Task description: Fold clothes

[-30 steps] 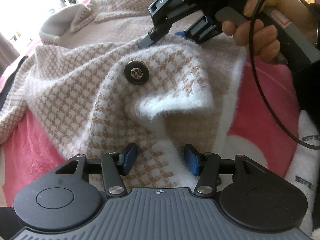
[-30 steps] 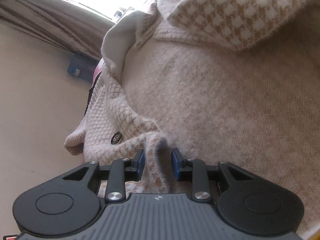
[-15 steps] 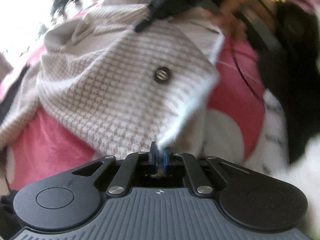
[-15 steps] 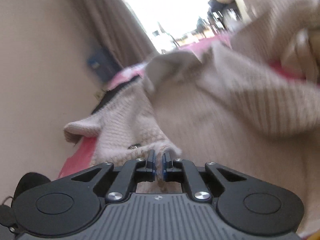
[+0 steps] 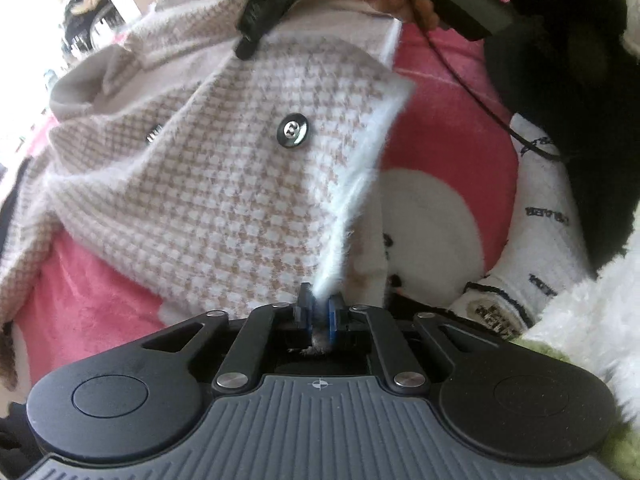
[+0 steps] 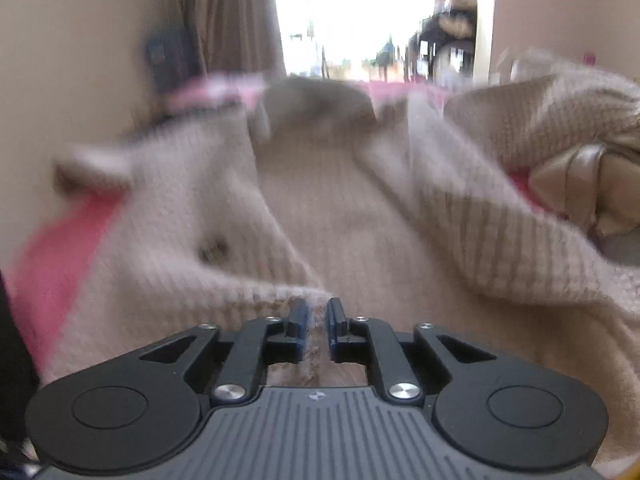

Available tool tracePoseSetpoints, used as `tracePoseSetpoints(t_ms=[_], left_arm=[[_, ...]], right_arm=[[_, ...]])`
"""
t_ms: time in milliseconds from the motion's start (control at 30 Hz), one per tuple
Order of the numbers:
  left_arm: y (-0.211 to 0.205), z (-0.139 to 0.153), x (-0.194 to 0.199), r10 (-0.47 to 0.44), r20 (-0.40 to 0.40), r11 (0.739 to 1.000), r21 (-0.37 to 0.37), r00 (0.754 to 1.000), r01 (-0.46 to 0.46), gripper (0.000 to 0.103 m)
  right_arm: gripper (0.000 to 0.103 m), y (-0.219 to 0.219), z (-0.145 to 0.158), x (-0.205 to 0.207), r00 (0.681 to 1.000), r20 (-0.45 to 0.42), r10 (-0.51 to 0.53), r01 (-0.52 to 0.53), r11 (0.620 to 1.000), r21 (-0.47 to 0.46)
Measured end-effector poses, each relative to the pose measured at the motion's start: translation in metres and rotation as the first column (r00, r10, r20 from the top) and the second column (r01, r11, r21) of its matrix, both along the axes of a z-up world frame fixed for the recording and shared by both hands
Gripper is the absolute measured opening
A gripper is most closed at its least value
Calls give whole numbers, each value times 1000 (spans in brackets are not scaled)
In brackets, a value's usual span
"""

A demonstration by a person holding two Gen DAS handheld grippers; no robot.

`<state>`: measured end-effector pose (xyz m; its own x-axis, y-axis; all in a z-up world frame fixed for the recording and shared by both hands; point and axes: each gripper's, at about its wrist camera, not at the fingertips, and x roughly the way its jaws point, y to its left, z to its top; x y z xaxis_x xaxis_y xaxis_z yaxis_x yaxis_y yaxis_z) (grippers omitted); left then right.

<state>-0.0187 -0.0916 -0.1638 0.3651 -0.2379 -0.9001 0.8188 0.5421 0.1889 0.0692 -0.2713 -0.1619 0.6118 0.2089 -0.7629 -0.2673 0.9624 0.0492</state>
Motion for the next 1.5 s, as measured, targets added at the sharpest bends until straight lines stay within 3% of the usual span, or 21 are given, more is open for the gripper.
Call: tracePoseSetpoints(t_ms=[67,133,233,300,367,433,500,567,633,867,933,1000,1033,1133,1267,1400,1500], left_arm=[[2,3,2,12,-35,1000,-4,999,-13,17],[11,12,5,40,-71,999,-27,997,-42,29],[33,33,28,120,-148,983,-123,982,-139,32],[49,47,48,175,-207,957,-195,963,-216,32],[60,58,75,248,-205,921,-253,947,-296,32],[63,60,104,323,-170,888,-287,931,-360,32],[59,57,134,391,-143,855,-310,909,-416,32],[55,51,157,463,-75,812,-365,883,-456,32],[51,43,176,504,-29,786,-399,863,-472,32],[71,4,202,556,-145,723,-402,819,-562,32],[80,5,202,560,-183,697,-423,808,-579,32],[82,5,205,564,-191,678,-447,803,-583,32],[82,4,204,561,-193,677,-452,805,-580,32],[82,5,203,536,-211,676,-473,817,-566,32],[81,4,204,514,-231,667,-498,826,-554,32],[79,1,209,507,-251,664,-496,825,-559,32],[78,-6,214,502,-285,663,-479,817,-575,32]], right_arm=[[29,-5,-12,9,996,-89,-10,9,1000,-15],[34,-18,2,13,994,-99,-50,56,997,55],[39,-40,31,22,991,-85,-106,120,974,190],[42,-51,49,38,989,-73,-128,144,943,301],[42,-52,62,60,989,-71,-128,146,904,402],[45,-43,66,91,989,-98,-107,142,856,497],[55,-29,65,124,988,-132,-75,138,807,574],[55,-6,59,160,986,-163,-37,128,793,595],[55,20,52,193,982,-185,-24,126,817,563],[50,93,16,276,979,-205,-1,101,872,479],[41,105,3,289,972,-235,8,101,889,447],[8,113,-8,297,962,-275,8,104,914,391],[6,115,-7,298,961,-276,-4,104,931,351],[5,114,15,303,983,-176,-45,88,967,241],[5,118,58,320,997,40,-73,71,997,41],[4,135,77,351,984,173,-32,59,986,-153],[4,157,76,369,968,242,68,12,950,-313]])
